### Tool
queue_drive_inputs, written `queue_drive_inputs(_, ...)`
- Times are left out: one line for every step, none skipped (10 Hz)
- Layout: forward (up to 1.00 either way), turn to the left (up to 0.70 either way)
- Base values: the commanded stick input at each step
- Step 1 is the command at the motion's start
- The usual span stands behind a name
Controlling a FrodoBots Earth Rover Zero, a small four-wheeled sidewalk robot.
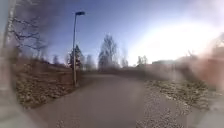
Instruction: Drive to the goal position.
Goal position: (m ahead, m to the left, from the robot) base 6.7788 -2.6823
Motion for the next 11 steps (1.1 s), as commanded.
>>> queue_drive_inputs(0.7, 0.0)
queue_drive_inputs(0.7, 0.0)
queue_drive_inputs(0.7, 0.0)
queue_drive_inputs(0.7, 0.0)
queue_drive_inputs(0.7, 0.0)
queue_drive_inputs(0.7, 0.0)
queue_drive_inputs(0.7, 0.0)
queue_drive_inputs(0.7, 0.0)
queue_drive_inputs(0.7, 0.0)
queue_drive_inputs(0.7, 0.0)
queue_drive_inputs(0.7, -0.35)
